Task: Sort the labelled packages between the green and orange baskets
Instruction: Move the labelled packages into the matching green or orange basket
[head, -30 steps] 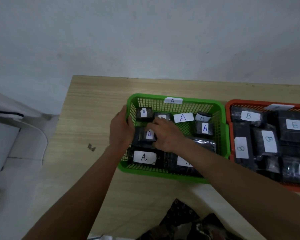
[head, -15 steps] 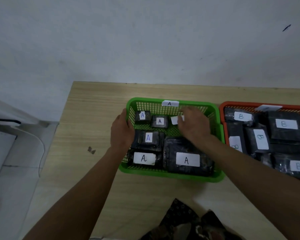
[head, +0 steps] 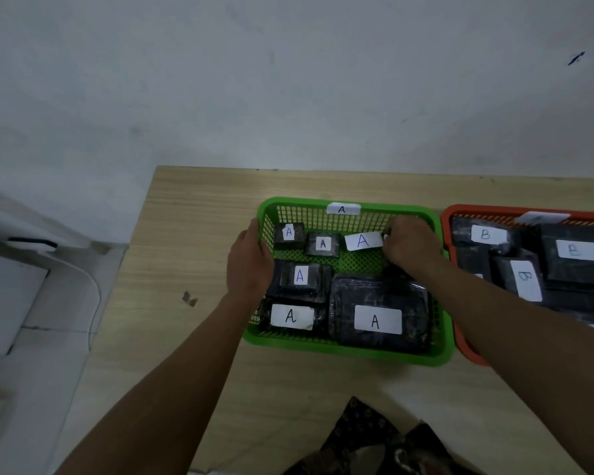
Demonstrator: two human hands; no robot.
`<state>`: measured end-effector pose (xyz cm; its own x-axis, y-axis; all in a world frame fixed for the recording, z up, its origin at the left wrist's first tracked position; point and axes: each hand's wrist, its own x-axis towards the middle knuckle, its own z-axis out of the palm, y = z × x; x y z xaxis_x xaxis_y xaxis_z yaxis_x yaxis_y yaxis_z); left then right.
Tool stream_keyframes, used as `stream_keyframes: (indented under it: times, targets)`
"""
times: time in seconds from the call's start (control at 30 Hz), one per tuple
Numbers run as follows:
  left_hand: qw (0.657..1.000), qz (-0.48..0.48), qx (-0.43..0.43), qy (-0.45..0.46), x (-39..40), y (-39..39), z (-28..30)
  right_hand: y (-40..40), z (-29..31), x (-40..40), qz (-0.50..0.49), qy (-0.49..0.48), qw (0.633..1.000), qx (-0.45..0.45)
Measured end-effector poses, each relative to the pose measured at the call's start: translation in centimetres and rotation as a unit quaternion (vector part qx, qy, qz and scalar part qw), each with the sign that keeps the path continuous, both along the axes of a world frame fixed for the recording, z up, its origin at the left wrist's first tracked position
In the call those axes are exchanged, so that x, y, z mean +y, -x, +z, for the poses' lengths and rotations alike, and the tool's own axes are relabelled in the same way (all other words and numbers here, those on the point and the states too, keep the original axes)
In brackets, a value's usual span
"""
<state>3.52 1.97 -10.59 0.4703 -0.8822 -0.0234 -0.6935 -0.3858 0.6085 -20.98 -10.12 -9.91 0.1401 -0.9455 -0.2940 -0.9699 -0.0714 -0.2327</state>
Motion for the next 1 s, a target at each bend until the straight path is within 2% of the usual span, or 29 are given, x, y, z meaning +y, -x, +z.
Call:
stream_keyframes:
  times: [0.17, 0.27, 0.37, 0.5, 0.6, 0.7, 0.77, 0.87, 1.0]
  targets:
    - [0.998, -0.011, -0.054, 0.001, 0.3, 0.5, 0.2, -0.2, 0.5, -0.5, -0.018, -0.025, 1.000, 0.001]
    - [0.993, -0.042, -0.105, 0.029, 0.1, 1.2, 0.4, -0.1, 0.5, 0.1, -0.007, -0.004, 1.000, 0.016]
    - [0.992, -0.067, -0.085, 0.066, -0.4, 2.8, 0.8, 0.7, 0.5, 0.8, 0.001, 0.036, 0.999, -0.017]
    - [0.987, -0.139, 0.024, 0.075, -1.4, 5.9, 1.7, 2.1, 1.9, 1.5, 0.033, 0.136, 0.981, -0.138]
    - [0.970, -0.189, 0.144, 0.053, -2.4, 9.3, 2.7, 3.7, 3.9, 2.1, 0.073, 0.143, 0.957, -0.242]
    - [0.925, -0.216, 0.311, 0.031, -2.9, 13.5, 4.2, 6.5, 5.5, 2.9, 0.060, 0.074, 0.936, -0.338]
    - [0.906, -0.217, 0.363, 0.034, -3.1, 16.1, 4.9, 8.8, 6.0, 3.6, 0.029, 0.051, 0.931, -0.360]
    - [0.888, -0.213, 0.407, 0.013, -3.0, 19.7, 5.4, 12.2, 6.4, 4.9, -0.025, 0.072, 0.922, -0.380]
    - [0.814, -0.147, 0.560, -0.045, -2.9, 24.2, 5.7, 16.6, 6.5, 6.6, -0.086, 0.097, 0.898, -0.420]
